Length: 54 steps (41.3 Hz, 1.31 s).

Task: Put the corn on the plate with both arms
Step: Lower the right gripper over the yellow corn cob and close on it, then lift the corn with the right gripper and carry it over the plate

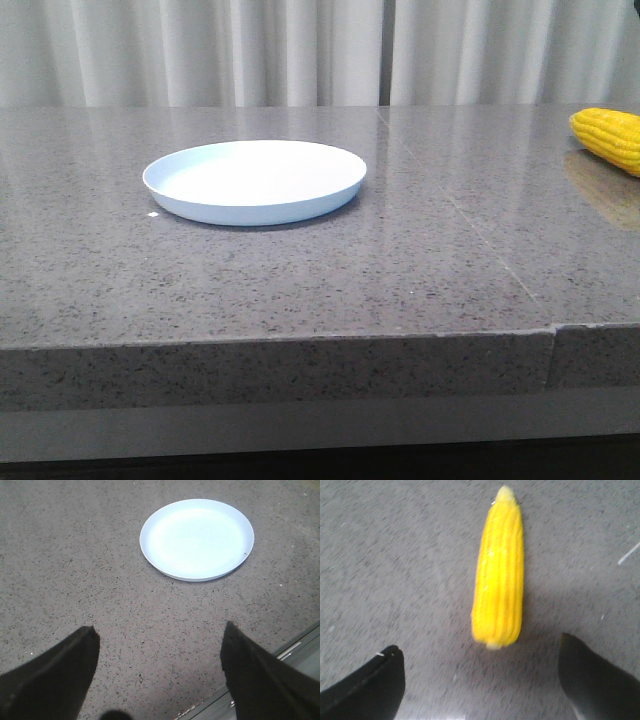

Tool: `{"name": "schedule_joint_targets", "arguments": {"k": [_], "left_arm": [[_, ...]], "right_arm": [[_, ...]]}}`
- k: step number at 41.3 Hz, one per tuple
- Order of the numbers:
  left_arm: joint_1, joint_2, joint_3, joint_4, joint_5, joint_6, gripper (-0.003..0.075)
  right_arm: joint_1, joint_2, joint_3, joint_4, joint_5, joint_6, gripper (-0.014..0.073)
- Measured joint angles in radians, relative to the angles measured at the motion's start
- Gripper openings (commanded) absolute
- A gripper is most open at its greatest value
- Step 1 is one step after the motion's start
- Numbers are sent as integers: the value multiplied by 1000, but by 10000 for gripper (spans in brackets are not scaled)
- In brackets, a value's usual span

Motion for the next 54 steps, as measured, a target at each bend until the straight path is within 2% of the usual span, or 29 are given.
{"name": "schedule_joint_targets", "arguments": {"k": [12, 27, 29, 32, 34, 37, 39, 46, 54], "left_arm": [[0, 0, 0, 0, 0, 0, 490], [0, 0, 0, 0, 0, 0, 490], [0, 0, 0, 0, 0, 0, 490], [0, 0, 0, 0, 0, 0, 490], [0, 0, 0, 0, 0, 0, 490], [0, 0, 0, 0, 0, 0, 490], [0, 0, 0, 0, 0, 0, 490], [0, 0, 0, 0, 0, 0, 490], [0, 0, 0, 0, 0, 0, 490]], "right_arm": [[-39, 238, -162, -2, -17, 0, 647], [-43, 422, -181, 4, -90, 2, 645], [-43, 434, -181, 7, -92, 2, 631], [-43, 446, -183, 9, -92, 2, 549], [-43, 452, -183, 11, -92, 2, 441], [-43, 456, -187, 20, -92, 2, 323], [-43, 458, -186, 30, -92, 2, 284], [-43, 458, -205, 44, -75, 2, 274], [-4, 441, -265, 44, 21, 2, 274]]}}
